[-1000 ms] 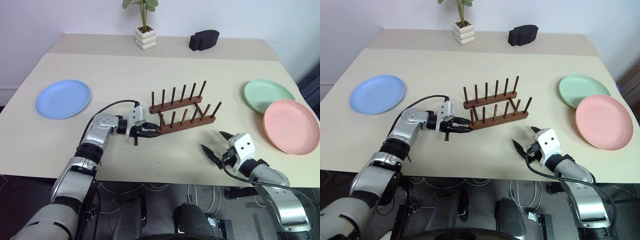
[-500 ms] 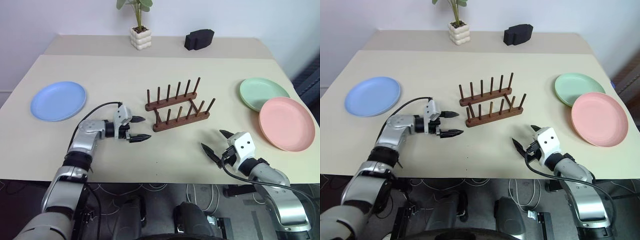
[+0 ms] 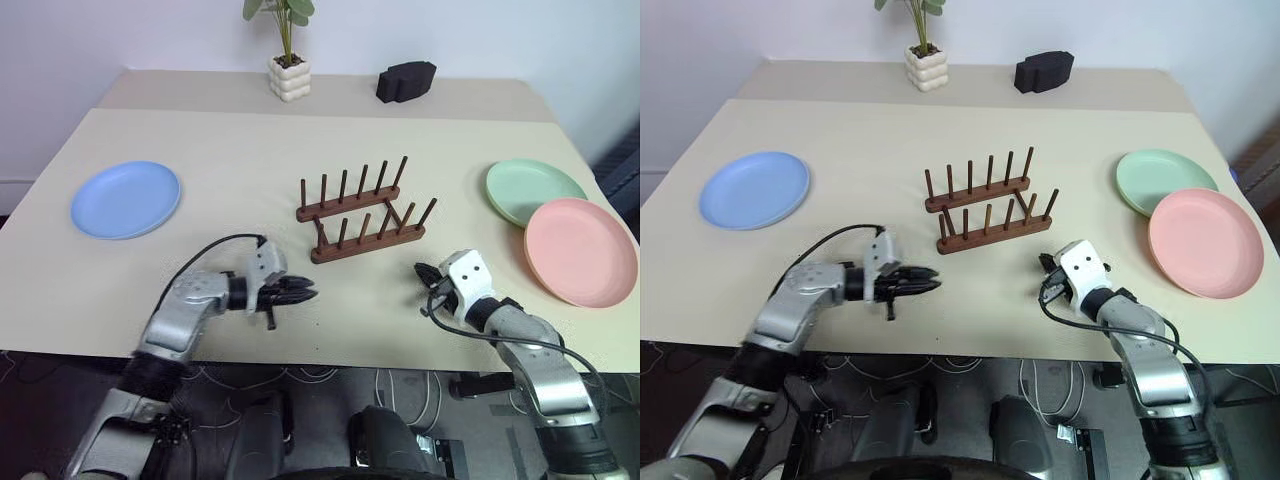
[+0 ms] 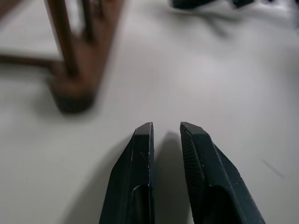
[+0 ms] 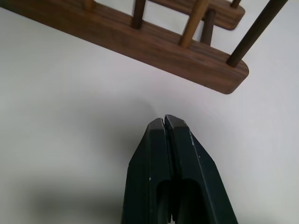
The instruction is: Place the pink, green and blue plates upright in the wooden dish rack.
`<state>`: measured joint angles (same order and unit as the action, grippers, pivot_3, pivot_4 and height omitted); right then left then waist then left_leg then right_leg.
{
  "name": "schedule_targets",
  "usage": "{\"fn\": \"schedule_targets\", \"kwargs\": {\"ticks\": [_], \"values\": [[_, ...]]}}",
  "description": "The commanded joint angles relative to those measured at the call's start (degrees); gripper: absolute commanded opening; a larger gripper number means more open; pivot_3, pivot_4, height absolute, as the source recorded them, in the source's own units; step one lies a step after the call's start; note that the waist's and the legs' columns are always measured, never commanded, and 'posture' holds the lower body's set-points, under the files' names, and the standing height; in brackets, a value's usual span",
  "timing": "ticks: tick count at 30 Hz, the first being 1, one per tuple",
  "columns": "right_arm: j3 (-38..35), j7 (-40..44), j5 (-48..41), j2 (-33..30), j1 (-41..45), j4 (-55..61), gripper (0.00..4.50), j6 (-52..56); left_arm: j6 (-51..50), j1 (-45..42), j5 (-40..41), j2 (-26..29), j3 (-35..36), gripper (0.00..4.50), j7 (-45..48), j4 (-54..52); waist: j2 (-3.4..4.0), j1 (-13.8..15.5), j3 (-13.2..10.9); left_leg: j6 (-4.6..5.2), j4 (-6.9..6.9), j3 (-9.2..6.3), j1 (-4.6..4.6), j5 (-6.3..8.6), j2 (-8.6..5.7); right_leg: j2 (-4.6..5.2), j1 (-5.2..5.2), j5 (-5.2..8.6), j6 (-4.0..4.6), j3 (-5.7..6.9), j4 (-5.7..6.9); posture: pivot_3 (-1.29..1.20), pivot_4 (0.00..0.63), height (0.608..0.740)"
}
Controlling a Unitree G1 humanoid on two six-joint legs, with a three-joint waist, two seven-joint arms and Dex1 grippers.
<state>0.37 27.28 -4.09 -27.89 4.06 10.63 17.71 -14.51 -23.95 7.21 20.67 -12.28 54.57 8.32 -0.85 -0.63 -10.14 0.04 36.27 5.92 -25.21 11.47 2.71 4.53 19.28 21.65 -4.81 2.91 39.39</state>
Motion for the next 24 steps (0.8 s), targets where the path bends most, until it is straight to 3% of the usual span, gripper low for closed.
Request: {"fn": "schedule_targets", "kwargs": {"ticks": [1, 16, 24], "values": [[0.9, -2.3, 2.5, 0.9, 2.5, -1.8, 0.01, -1.0, 1.3, -1.1, -2.7, -0.7, 0.8, 0.92, -5.8, 3.7, 0.02, -0.3, 0.0, -0.01, -0.01, 0.01, 0.02, -0.01, 0.00, 0.00, 0.01, 0.00, 0.00, 0.00, 0.01, 0.00, 0.150, 0.732], [0.9, -8.7, 6.0, 5.3, 14.2, -19.5, 0.01, -4.6, 8.1, -6.6, -3.6, -1.7, 2.0, 0.92, -12.8, 15.9, 0.03, -0.4, 0.1, -0.25, -0.09, 0.06, 0.35, -0.15, 0.02, -0.01, -0.27, -0.02, 0.03, 0.00, 0.05, 0.00, 0.150, 0.732], [1.2, -8.4, 6.0, 5.5, 13.9, -19.7, 0.01, -5.9, 9.0, -7.6, -3.5, -1.9, 2.1, 0.92, -14.1, 18.1, 0.04, -0.5, 0.1, -0.25, -0.12, 0.06, 0.45, -0.15, 0.02, 0.00, -0.37, -0.02, 0.03, -0.01, 0.04, 0.00, 0.150, 0.732]]}}
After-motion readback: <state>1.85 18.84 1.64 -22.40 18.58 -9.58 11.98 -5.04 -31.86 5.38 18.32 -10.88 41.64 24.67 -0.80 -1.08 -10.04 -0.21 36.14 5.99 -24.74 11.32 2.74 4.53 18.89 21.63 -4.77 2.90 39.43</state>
